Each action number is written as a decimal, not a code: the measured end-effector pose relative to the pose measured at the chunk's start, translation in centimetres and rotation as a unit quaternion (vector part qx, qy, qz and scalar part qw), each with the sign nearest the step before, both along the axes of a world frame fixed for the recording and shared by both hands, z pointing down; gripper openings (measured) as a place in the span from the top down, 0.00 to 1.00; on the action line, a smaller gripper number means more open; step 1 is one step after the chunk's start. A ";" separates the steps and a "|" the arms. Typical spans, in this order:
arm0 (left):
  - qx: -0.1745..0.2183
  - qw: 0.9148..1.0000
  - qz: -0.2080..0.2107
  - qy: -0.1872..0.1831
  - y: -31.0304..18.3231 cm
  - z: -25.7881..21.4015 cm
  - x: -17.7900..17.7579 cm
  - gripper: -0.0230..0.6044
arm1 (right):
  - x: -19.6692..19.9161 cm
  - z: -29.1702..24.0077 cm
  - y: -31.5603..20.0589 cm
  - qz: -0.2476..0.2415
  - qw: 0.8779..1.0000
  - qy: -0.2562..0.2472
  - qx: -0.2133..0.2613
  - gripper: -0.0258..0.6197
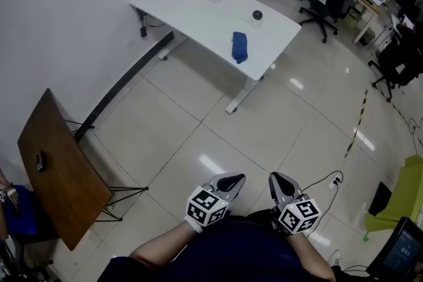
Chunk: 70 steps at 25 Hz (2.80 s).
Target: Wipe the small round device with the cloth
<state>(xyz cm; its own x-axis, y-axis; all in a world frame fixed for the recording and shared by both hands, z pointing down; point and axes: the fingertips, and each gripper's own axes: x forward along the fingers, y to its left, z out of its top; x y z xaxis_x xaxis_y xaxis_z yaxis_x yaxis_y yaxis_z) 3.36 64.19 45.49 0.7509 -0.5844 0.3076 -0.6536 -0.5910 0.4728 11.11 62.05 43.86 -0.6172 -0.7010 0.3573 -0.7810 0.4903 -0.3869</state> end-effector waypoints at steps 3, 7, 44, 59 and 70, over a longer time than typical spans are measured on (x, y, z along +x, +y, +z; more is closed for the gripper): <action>-0.005 1.000 -0.009 0.003 -1.2 0.4 -1.5 0.96 | -1.0 0.1 -1.3 -0.002 1.000 0.009 0.000 0.94; -0.010 1.000 -0.016 0.005 -3.2 0.8 -2.2 0.96 | -2.0 0.6 -3.2 -0.010 1.000 0.008 -0.005 0.94; 0.002 0.994 -0.096 -0.053 -34.7 0.8 1.4 0.96 | 2.7 1.5 -35.0 -0.024 0.997 -0.067 -0.004 0.94; 0.007 0.997 -0.076 -0.014 -45.6 1.0 -6.1 0.96 | -3.3 1.8 -43.5 0.015 0.999 -0.045 -0.021 0.94; -0.021 0.995 -0.096 -0.035 -50.9 2.8 -6.9 0.96 | -4.4 3.3 -49.5 -0.012 0.997 -0.062 -0.035 0.94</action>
